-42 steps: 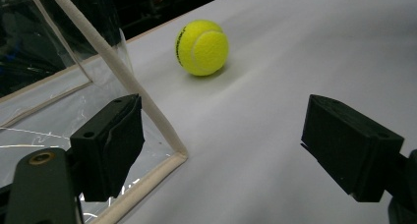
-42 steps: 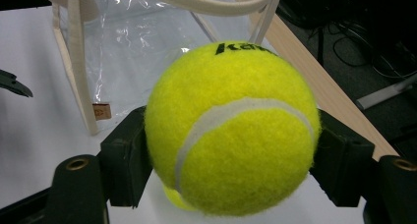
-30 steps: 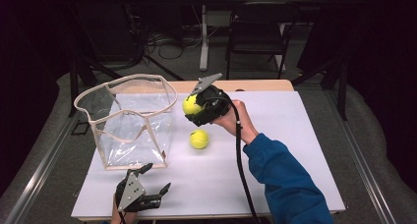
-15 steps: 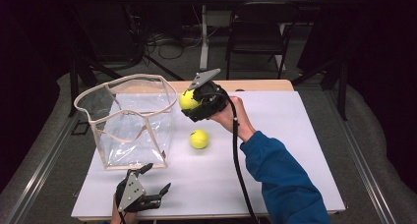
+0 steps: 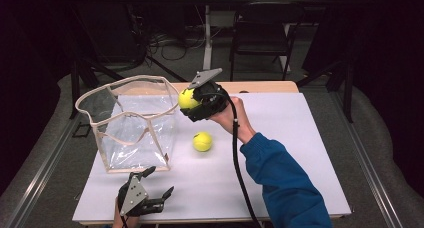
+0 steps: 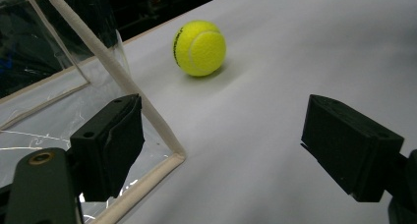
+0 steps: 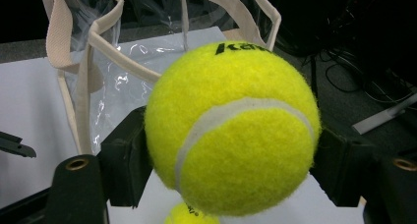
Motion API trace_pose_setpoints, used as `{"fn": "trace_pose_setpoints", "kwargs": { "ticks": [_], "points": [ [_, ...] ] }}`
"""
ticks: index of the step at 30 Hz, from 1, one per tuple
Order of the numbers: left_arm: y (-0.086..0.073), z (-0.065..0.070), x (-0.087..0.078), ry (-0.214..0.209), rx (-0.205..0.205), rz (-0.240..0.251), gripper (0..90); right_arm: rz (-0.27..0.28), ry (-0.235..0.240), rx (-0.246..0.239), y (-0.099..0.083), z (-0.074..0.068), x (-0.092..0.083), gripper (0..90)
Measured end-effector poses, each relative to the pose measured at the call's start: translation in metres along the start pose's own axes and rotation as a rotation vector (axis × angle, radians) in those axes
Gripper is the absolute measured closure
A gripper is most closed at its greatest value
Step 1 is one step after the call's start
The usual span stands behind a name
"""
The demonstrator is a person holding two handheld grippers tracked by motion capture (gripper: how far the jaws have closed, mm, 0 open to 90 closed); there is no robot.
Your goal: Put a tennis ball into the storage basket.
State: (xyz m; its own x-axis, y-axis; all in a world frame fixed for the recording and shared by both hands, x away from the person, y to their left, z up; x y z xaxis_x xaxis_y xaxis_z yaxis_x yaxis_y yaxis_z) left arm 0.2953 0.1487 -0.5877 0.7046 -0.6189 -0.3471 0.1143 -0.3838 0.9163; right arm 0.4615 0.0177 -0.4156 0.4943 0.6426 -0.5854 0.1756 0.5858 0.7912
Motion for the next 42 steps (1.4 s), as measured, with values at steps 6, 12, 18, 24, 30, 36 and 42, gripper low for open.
{"fn": "trace_pose_setpoints", "kwargs": {
  "ticks": [6,12,18,24,30,36,42],
  "points": [
    [0.0,0.001,0.0,-0.001,-0.003,0.0,16.1,0.014,0.003,0.002,0.005,-0.001,0.001,26.0],
    [0.0,0.0,0.0,0.0,-0.002,0.002,16.1,0.023,0.001,-0.01,0.01,-0.002,0.003,26.0],
    [0.0,0.0,0.0,-0.001,-0.002,0.003,16.1,0.035,0.002,-0.009,0.015,-0.003,0.005,26.0],
    [0.0,0.0,0.0,-0.004,-0.003,0.004,16.1,0.055,-0.002,-0.003,0.021,-0.003,0.005,26.0],
    [0.001,0.0,0.001,-0.006,-0.004,0.005,16.1,0.069,-0.007,0.0,0.027,-0.002,0.006,26.0],
    [0.001,0.0,0.0,-0.001,-0.011,0.009,16.1,0.074,-0.009,0.001,0.032,-0.003,0.008,26.0],
    [0.0,0.001,0.001,-0.011,-0.006,0.004,16.1,0.089,-0.016,0.007,0.038,-0.002,0.008,26.0]
  ]
}}
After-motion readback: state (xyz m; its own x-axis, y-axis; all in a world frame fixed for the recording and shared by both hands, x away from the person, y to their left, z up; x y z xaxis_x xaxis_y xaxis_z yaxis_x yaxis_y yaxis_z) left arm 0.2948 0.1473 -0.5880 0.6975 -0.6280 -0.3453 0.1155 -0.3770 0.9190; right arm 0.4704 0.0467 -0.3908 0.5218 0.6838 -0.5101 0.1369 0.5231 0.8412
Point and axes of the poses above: each handheld gripper's, and its own axes: x roughly forward along the jaws, y roughly out of its top, z roughly to its right, the point moved 9 cm from there along x, roughly forward along the jaws, and after that the axes turned 1 degree about -z, right-handed, at the moved point
